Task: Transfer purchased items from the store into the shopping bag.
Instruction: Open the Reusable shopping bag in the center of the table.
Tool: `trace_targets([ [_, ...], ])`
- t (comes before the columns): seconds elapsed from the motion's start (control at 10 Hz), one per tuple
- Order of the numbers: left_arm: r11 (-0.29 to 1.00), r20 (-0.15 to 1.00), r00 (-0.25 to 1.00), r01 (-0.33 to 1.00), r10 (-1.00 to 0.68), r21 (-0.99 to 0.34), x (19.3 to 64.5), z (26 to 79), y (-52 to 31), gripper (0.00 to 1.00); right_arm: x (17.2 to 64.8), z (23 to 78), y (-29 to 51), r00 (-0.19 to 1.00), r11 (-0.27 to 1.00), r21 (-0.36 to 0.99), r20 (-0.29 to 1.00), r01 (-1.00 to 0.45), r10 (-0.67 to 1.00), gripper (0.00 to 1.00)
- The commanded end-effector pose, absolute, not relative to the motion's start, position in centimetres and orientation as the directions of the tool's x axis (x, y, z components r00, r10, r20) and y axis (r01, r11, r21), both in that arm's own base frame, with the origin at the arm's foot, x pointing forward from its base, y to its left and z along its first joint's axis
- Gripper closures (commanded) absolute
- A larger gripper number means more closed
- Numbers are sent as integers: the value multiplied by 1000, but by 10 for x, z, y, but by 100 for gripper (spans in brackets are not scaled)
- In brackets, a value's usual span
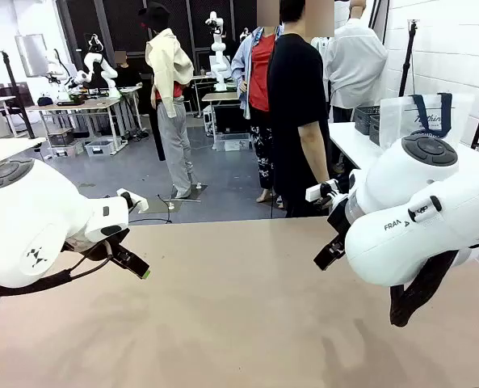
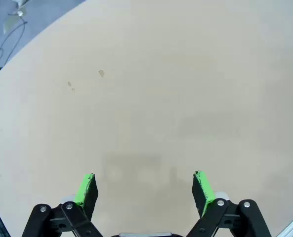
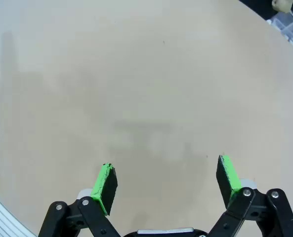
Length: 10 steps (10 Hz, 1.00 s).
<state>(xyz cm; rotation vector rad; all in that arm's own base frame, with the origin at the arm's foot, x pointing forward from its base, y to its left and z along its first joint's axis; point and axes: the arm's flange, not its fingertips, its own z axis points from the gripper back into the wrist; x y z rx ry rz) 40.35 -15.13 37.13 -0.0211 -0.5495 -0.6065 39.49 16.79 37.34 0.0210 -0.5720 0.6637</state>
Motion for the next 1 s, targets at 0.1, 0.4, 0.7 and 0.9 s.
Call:
trace_targets([
  [0.1, 826, 497, 683, 546, -535, 139, 403, 371, -151, 0, 395, 373, 168, 640, 793, -160, 508, -588, 576, 0],
  [0.4, 826, 497, 683, 546, -535, 139, 403, 371, -151, 0, 395, 373, 168, 640, 793, -160, 508, -588, 576, 0],
  [0.7, 826, 497, 683, 546, -535, 139, 403, 371, -151, 0, 395, 373, 168, 640, 793, -160, 508, -588, 576, 0],
  [0.9, 826, 497, 683, 546, -535, 139, 403, 371, -151, 0, 395, 373, 168, 640, 793, -160, 508, -588, 576, 0],
])
